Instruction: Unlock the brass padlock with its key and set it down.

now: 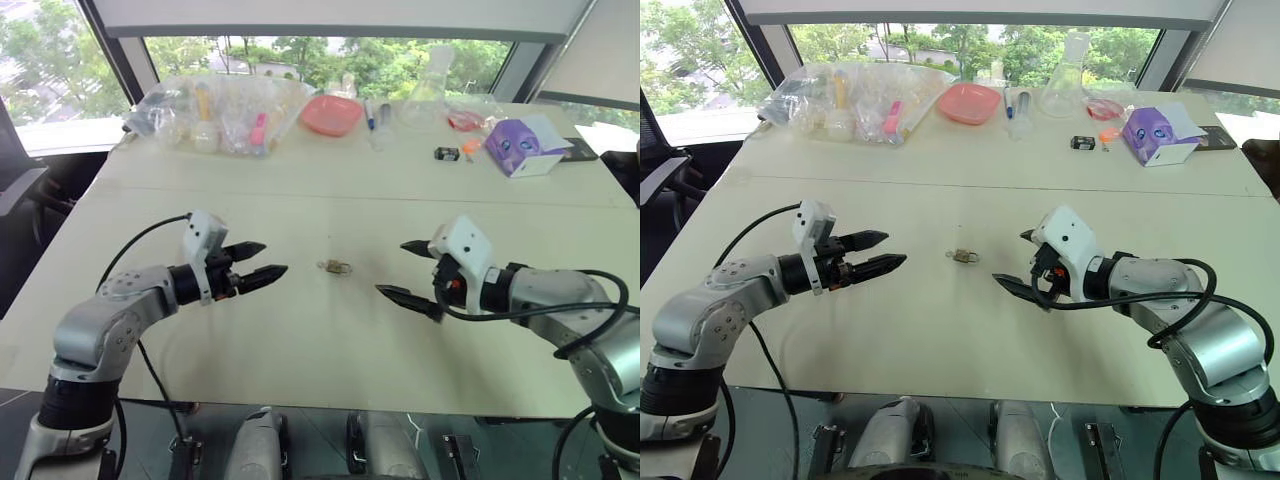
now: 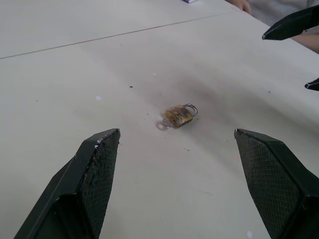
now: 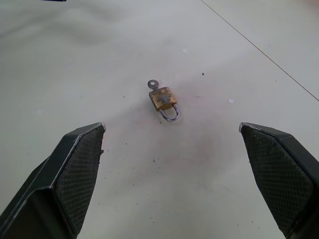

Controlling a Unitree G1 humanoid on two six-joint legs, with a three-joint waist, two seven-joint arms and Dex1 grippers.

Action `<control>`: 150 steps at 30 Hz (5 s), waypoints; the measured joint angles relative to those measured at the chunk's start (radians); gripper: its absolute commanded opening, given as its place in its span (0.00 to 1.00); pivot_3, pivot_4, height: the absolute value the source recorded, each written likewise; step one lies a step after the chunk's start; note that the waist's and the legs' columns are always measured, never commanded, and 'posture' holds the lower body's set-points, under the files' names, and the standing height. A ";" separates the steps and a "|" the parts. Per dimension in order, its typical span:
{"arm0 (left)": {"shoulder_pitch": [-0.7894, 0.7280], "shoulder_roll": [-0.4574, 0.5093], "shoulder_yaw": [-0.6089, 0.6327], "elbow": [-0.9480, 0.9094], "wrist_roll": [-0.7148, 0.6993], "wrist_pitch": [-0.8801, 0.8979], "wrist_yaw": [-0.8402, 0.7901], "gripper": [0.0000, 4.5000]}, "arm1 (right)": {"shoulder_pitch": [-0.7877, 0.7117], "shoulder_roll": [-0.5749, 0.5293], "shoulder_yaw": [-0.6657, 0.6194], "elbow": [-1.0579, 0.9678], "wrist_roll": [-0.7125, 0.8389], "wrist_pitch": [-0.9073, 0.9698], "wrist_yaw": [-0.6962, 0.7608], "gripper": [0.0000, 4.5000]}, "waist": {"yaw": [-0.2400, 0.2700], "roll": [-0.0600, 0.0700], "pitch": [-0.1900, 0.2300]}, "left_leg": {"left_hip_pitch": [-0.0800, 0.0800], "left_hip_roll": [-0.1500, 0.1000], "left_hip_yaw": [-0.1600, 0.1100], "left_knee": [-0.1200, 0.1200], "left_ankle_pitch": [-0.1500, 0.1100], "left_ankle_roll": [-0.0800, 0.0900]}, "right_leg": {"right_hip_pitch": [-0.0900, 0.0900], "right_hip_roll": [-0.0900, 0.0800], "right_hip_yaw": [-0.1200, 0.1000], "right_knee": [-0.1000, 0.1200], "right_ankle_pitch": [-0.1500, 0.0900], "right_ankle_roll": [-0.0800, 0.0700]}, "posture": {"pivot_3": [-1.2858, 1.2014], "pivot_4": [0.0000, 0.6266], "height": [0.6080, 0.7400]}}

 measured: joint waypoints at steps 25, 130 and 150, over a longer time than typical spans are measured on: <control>-0.004 0.009 -0.008 0.023 0.003 -0.001 0.000 0.84 | -0.027 -0.004 0.007 0.015 -0.014 -0.001 -0.009 1.00 | 0.001 0.000 0.000 | 0.000 0.000 0.000 0.000 0.000 0.000 | 0.000 0.000 0.000 0.000 0.000 0.000 | 0.52 0.24 0.95; -0.539 -0.108 -0.230 0.713 0.360 -0.548 -0.466 0.13 | -0.467 0.286 0.438 0.433 -0.734 -0.547 0.149 0.15 | -0.020 0.001 0.001 | -0.002 0.000 0.005 0.000 0.005 -0.009 | -0.003 0.001 -0.001 0.003 0.000 0.000 | 0.52 0.24 0.95; -0.622 -0.133 -0.131 0.747 0.194 -0.161 -0.520 0.54 | -0.467 0.307 0.431 0.426 -0.747 -0.566 0.136 0.15 | -0.020 0.001 0.001 | -0.002 0.000 0.004 0.001 0.005 -0.009 | -0.003 0.001 -0.001 0.003 0.000 0.000 | 0.52 0.24 0.95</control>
